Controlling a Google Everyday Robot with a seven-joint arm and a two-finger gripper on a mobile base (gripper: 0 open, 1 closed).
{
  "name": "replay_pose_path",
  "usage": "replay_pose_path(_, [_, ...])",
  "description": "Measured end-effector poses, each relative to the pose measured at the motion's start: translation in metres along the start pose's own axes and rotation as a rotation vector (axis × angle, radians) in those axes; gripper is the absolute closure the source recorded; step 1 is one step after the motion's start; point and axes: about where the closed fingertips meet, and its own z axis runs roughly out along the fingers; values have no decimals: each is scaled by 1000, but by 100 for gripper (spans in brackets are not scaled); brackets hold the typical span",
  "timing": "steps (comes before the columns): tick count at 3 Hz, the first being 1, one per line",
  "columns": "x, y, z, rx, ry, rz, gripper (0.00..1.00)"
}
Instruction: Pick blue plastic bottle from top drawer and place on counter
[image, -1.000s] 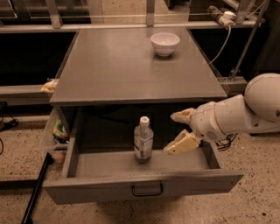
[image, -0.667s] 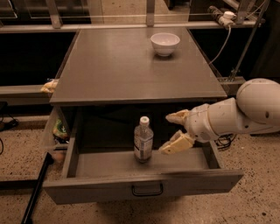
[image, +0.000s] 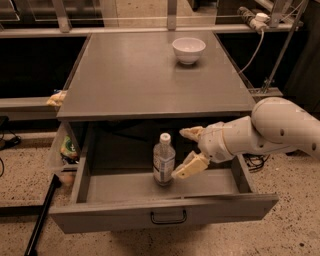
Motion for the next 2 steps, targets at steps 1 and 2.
replay_pose_path(1, [-1, -1, 21, -23, -30, -27, 17])
replay_pose_path(2, [-1, 1, 44, -50, -58, -42, 18])
